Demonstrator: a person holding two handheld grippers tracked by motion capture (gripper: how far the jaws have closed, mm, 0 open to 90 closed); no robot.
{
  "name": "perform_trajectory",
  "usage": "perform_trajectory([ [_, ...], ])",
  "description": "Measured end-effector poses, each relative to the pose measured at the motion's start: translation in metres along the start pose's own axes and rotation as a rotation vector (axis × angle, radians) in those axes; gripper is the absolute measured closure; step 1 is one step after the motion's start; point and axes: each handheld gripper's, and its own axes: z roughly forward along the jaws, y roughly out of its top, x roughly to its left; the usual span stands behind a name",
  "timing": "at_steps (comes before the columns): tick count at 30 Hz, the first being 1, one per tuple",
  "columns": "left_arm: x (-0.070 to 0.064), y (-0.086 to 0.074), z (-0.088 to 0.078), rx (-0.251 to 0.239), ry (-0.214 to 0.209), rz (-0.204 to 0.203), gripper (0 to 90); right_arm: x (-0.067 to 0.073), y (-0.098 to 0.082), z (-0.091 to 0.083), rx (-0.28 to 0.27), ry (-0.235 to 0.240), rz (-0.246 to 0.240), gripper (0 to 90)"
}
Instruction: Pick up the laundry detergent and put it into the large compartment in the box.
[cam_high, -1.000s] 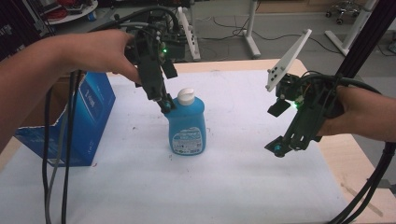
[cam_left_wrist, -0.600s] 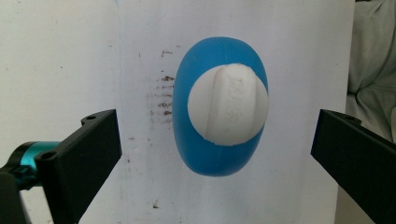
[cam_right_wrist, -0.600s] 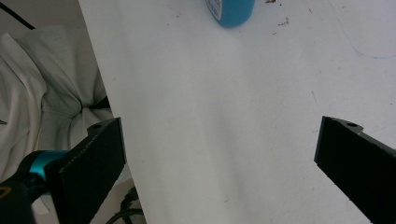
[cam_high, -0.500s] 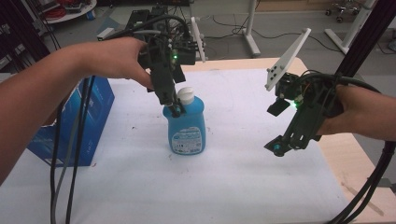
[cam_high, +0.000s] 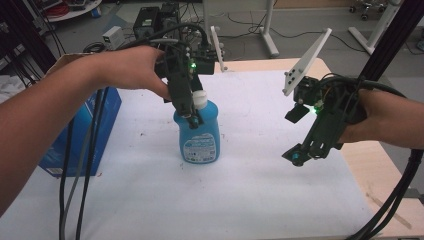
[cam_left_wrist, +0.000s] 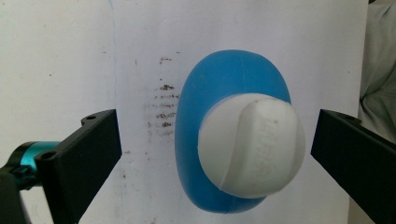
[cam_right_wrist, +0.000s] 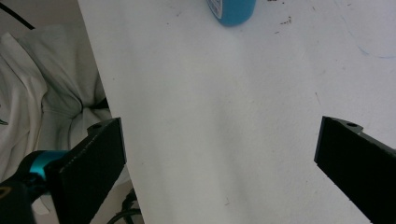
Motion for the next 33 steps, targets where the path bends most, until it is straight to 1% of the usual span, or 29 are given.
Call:
perform_trajectory([
  [6,0.001,-0.001,0.006,0.004,-0.003,-0.002,1.7,-0.001,-0.001,0.001,-0.003,0.000,0.001,1.2],
  [7,0.001,-0.001,0.007,0.006,-0.004,-0.003,1.7,-0.001,-0.002,0.000,0.000,-0.001,0.008,1.2],
  [12,0.001,-0.002,0.012,0.013,-0.006,-0.005,1.7,-0.002,-0.001,0.001,-0.004,-0.001,0.001,1.2],
  [14,0.001,-0.002,0.014,0.014,-0.003,-0.005,1.7,-0.002,-0.001,0.001,-0.002,0.000,0.005,1.2],
  [18,0.001,-0.001,0.015,0.016,-0.005,-0.001,2.4,-0.002,-0.002,0.002,-0.002,0.002,0.001,1.2],
  [20,0.001,-0.001,0.016,0.018,-0.002,0.002,2.4,-0.001,-0.002,0.002,-0.002,0.002,0.007,1.2],
  [23,0.001,0.000,0.017,0.018,0.002,0.005,2.7,-0.001,-0.002,0.002,-0.008,0.000,-0.001,1.1],
  [24,0.001,0.000,0.016,0.011,-0.005,0.013,6.6,-0.001,-0.003,0.002,-0.007,0.000,-0.001,1.1],
  [25,0.001,0.000,0.016,0.014,-0.007,0.016,9.3,-0.001,-0.003,0.002,-0.005,-0.001,0.002,1.1],
  [28,0.001,0.001,0.017,0.021,-0.001,0.015,9.3,0.000,-0.003,0.002,-0.004,0.001,0.008,1.2],
  [29,0.001,0.001,0.018,0.021,-0.006,0.012,9.7,0.000,-0.003,0.002,-0.002,0.002,0.010,1.2],
  [31,0.001,0.001,0.018,0.028,-0.009,0.020,13.9,0.000,-0.003,0.002,-0.005,0.002,0.004,1.1],
  [33,0.001,0.001,0.019,0.032,-0.010,0.018,14.2,0.000,-0.003,0.002,-0.006,0.002,0.005,1.2],
])
